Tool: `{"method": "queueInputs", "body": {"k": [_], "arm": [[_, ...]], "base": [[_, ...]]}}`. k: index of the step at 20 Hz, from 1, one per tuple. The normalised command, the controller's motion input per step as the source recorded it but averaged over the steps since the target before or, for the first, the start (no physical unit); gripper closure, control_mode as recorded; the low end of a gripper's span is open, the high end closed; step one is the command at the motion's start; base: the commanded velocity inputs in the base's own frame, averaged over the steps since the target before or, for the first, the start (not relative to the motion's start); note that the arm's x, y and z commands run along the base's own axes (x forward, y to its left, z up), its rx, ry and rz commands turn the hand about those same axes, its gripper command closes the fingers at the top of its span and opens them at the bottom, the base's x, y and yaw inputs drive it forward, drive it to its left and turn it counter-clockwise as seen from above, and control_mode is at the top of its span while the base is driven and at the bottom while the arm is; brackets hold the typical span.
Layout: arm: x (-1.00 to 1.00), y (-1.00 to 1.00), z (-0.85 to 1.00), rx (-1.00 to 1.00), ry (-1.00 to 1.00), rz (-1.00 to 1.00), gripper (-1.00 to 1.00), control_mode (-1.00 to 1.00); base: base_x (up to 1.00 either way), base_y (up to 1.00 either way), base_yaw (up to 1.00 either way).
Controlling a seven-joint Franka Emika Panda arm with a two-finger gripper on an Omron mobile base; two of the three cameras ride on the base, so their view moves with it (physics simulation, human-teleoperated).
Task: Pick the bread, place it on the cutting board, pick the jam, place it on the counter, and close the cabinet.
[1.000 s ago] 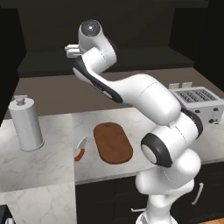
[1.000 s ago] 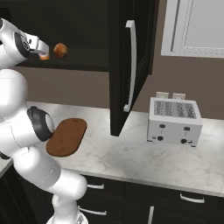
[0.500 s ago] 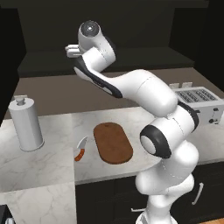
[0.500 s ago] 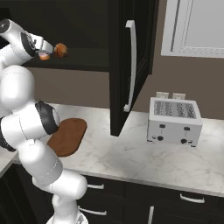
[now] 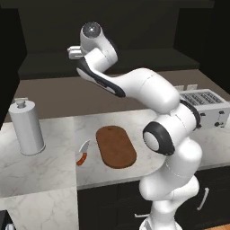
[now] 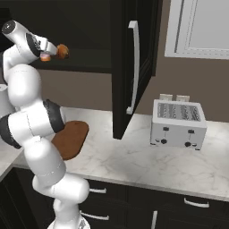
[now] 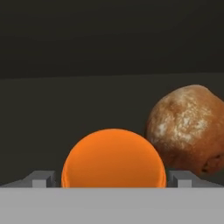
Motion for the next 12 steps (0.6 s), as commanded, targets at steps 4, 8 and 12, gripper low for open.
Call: {"method": "queueInputs", "body": {"k": [4,8,12], "arm": [[0.19,0.0,-0.06,0.0,0.02,0.0,-1.0,-1.0],[0.14,0.0,-0.05,0.0,0.03,0.0,-1.0,-1.0],[0.07,0.0,-0.02,0.0,0.03,0.0,1.0,-1.0]], "base": [[0.0,0.0,0.0],[0.0,0.0,0.0],[0.0,0.0,0.0]]}}
